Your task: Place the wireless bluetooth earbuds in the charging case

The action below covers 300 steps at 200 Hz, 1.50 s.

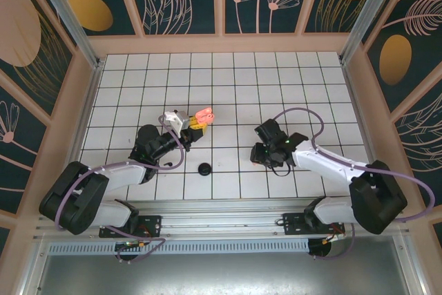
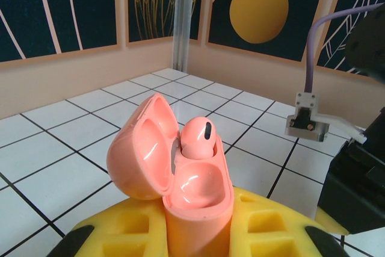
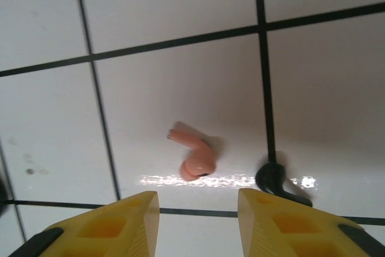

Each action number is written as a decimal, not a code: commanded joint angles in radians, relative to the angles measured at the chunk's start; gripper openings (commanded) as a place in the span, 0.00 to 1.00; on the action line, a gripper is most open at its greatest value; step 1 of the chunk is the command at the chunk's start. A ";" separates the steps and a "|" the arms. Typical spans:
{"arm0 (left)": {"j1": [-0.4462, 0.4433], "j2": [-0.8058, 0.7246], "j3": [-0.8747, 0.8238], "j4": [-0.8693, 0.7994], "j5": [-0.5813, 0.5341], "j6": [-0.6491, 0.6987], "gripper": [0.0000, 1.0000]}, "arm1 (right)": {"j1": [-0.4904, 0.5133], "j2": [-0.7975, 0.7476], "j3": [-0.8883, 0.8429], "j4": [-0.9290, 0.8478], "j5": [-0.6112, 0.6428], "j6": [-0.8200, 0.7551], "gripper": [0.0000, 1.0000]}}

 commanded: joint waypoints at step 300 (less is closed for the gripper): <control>-0.006 -0.071 -0.014 -0.047 -0.037 0.042 0.10 | -0.001 0.179 0.153 -0.033 -0.042 -0.049 0.36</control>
